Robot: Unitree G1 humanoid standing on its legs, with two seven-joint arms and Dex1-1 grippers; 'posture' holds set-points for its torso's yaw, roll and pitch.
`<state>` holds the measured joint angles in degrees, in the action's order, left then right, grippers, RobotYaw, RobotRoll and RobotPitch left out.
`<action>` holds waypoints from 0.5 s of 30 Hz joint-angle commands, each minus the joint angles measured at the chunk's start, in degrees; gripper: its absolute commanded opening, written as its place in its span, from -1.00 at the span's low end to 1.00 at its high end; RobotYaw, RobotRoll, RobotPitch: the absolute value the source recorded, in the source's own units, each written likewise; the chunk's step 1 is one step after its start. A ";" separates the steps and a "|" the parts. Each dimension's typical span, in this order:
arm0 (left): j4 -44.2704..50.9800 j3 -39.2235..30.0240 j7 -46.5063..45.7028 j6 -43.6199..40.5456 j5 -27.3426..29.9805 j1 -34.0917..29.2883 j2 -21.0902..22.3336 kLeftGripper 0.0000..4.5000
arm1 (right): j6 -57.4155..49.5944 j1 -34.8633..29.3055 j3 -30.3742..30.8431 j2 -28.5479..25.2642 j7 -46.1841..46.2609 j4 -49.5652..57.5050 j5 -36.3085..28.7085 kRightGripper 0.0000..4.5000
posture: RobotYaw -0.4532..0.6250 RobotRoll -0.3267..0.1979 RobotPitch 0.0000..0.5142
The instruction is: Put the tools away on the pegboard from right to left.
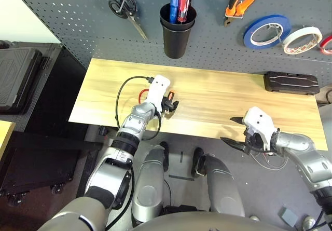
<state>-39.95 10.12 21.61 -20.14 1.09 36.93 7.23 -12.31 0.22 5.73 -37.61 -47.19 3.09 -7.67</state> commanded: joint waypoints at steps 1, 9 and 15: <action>-4.54 0.24 0.11 -0.09 -1.26 0.26 -0.99 0.92 | -0.83 -1.42 -0.92 -0.87 0.23 1.32 0.23 1.00 | -0.04 0.25 0.47; -7.79 1.00 2.02 1.67 -2.53 0.07 -1.50 -0.29 | -1.50 -1.22 -1.30 -1.27 0.80 2.54 0.17 1.00 | -0.06 0.25 0.46; -4.52 0.13 3.08 2.66 -1.68 -1.18 -1.87 -0.58 | -0.11 -0.35 -1.81 -0.91 1.22 1.80 -0.13 1.00 | -0.04 0.25 0.45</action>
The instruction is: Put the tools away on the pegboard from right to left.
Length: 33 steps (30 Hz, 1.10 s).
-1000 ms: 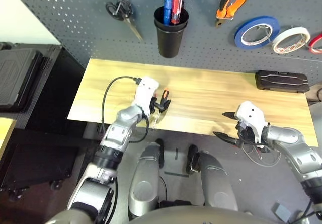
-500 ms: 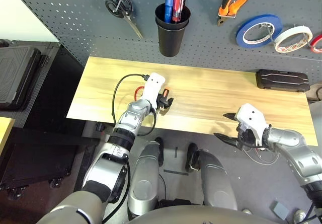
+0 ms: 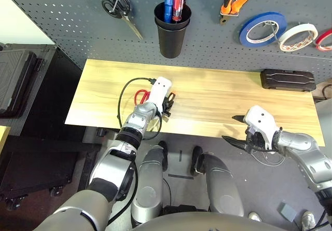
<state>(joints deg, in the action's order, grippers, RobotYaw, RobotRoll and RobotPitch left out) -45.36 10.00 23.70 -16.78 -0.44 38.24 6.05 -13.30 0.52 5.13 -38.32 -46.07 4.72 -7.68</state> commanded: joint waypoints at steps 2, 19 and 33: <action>3.98 -0.27 1.43 -0.99 0.67 -3.33 -0.86 -0.58 | 1.76 -0.33 -1.86 0.33 0.01 -0.40 -0.82 1.00 | -0.03 0.25 0.44; 57.68 -4.11 3.70 -17.52 13.26 -22.86 1.40 -0.58 | 26.11 2.10 -12.15 9.34 -8.71 -10.11 -14.32 1.00 | 0.08 0.25 0.30; 73.70 -14.38 -0.28 -20.93 22.86 -22.30 5.09 -0.58 | 34.37 8.68 -14.93 15.27 -10.58 -12.71 -20.81 1.00 | 0.19 0.25 0.16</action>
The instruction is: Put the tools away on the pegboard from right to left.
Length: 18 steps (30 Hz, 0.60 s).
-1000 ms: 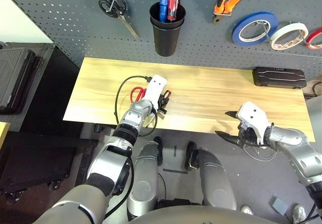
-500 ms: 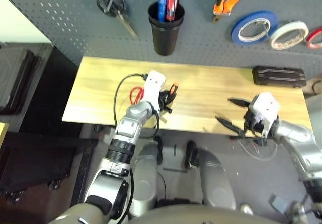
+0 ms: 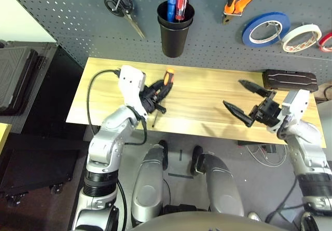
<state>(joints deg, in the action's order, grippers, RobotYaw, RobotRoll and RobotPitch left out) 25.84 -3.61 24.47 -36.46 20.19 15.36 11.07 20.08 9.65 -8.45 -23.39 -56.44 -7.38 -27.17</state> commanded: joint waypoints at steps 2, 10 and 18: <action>3.51 -1.84 -2.43 -1.51 3.36 1.89 -0.08 -0.58 | 0.22 -0.27 -1.50 0.91 0.68 0.40 -2.04 1.00 | 0.20 0.25 0.15; 3.21 -7.10 -6.77 -3.91 9.14 12.99 0.59 -0.58 | -1.20 1.40 -1.30 2.14 1.18 2.76 -4.04 1.00 | 0.20 0.25 0.10; 2.67 -12.69 -11.63 -7.88 16.42 25.64 2.59 -0.58 | -3.21 1.51 -2.03 1.35 1.21 4.16 -5.62 1.00 | 0.20 0.25 0.06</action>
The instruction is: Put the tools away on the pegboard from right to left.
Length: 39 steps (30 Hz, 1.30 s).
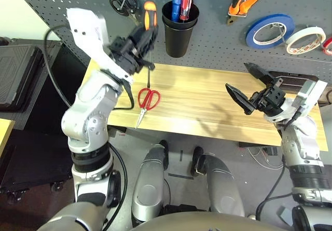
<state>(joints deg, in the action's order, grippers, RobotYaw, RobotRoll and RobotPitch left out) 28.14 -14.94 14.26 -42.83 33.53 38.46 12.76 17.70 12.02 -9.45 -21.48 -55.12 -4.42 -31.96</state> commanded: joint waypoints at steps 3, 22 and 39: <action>-0.56 -2.99 -3.53 -1.49 5.14 6.89 1.36 -0.58 | -1.02 -0.53 -1.09 -0.71 0.02 0.74 -0.52 1.00 | 0.19 0.25 0.04; -23.20 -2.98 -11.09 23.89 0.50 23.20 -9.90 -0.58 | 0.03 -0.27 -0.45 0.66 2.39 0.89 1.28 1.00 | 0.13 0.25 -0.02; -37.51 1.38 -6.23 33.98 -2.44 23.34 -13.24 -0.58 | 1.28 -0.56 -0.65 1.24 6.32 1.74 4.05 1.00 | 0.03 0.25 -0.02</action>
<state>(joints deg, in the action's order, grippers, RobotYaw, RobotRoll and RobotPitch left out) -8.23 -15.12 6.81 -10.03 32.40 61.52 0.09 18.48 12.75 -9.67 -20.26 -49.08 -3.46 -28.28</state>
